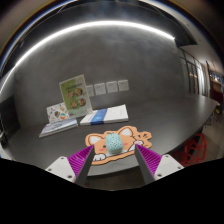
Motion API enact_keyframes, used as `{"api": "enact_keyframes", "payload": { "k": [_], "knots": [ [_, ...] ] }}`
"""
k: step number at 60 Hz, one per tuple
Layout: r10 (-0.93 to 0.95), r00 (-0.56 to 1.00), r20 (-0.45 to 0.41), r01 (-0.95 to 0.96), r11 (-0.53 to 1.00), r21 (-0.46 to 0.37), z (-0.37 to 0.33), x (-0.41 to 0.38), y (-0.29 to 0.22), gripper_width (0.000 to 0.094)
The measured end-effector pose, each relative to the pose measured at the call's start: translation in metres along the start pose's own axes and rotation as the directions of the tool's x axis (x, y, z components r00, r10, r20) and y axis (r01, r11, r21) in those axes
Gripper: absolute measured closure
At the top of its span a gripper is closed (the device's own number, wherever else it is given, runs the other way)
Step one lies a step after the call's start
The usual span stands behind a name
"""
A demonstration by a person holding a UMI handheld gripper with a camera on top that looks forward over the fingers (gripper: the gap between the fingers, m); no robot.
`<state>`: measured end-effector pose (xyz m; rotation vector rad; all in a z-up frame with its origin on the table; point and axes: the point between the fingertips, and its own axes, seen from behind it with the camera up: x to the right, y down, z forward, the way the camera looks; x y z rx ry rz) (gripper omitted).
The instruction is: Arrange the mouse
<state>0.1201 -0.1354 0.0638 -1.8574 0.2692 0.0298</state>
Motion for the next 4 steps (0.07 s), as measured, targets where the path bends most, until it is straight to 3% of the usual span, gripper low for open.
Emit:
{"api": "enact_keyframes", "payload": {
  "k": [4],
  "knots": [
    [0.025, 0.999, -0.033, -0.025, 1.0, 0.008, -0.028, -0.003, -0.001, 0.0103]
  ]
}}
